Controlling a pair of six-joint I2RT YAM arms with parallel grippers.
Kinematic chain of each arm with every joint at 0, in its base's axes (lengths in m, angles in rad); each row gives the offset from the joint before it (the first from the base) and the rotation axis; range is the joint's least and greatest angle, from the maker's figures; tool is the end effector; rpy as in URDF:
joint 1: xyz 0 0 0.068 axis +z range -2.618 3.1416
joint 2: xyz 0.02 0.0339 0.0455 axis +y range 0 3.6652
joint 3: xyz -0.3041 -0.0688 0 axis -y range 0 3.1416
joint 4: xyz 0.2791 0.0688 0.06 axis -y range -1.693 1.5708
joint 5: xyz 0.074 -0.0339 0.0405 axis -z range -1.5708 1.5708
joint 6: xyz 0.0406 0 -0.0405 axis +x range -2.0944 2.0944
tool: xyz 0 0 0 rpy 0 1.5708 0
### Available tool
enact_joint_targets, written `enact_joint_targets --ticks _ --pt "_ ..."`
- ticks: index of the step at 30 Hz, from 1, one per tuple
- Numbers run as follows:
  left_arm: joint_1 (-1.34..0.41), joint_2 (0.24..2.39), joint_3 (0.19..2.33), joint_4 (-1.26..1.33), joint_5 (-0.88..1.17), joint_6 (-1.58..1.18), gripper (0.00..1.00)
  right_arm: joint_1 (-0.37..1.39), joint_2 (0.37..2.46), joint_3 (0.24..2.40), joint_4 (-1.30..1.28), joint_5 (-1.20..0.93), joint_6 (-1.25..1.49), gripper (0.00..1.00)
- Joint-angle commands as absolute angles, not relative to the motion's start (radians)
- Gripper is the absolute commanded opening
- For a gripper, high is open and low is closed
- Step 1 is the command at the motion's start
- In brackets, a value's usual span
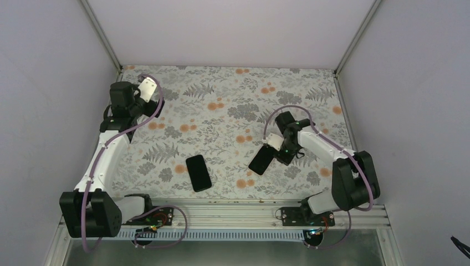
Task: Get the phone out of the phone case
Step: Adjust the phone at the center of the board.
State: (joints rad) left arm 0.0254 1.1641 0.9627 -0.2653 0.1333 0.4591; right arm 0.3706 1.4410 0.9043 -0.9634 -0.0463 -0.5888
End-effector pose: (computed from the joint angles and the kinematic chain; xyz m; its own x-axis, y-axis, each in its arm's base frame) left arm 0.2872 0.0019 0.3443 -0.3618 0.4302 -0.8271 0.2831 0.8960 0.3421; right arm 0.2410 0.0957 0.2096 -0.5706 -0.8169 -0.0844 -0.8198 0.5727 -0.0008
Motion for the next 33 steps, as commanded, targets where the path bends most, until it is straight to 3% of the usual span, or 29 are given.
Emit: enact_joint_targets --ticks 1,11,17,23,28,33 --pt "0.031 1.17 0.961 -0.261 0.159 0.441 1.0 0.364 1.475 0.871 -0.921 -0.053 -0.563 0.04" --pt "0.032 1.153 0.905 -0.233 0.134 0.459 1.0 0.364 1.715 0.95 -0.783 -0.065 -0.535 0.04" --pt "0.047 1.141 0.89 -0.229 0.139 0.469 1.0 0.382 1.864 1.155 -0.76 -0.036 -0.535 0.04" --pt "0.066 1.104 0.881 -0.241 0.149 0.479 1.0 0.504 2.07 1.441 -0.902 -0.086 -0.577 0.04" --pt "0.087 1.061 0.84 -0.255 0.155 0.508 1.0 0.619 2.1 1.5 -0.98 -0.201 -0.592 0.04" --pt "0.105 1.057 0.823 -0.262 0.176 0.527 1.0 0.658 1.995 1.385 -0.951 -0.268 -0.604 0.04"
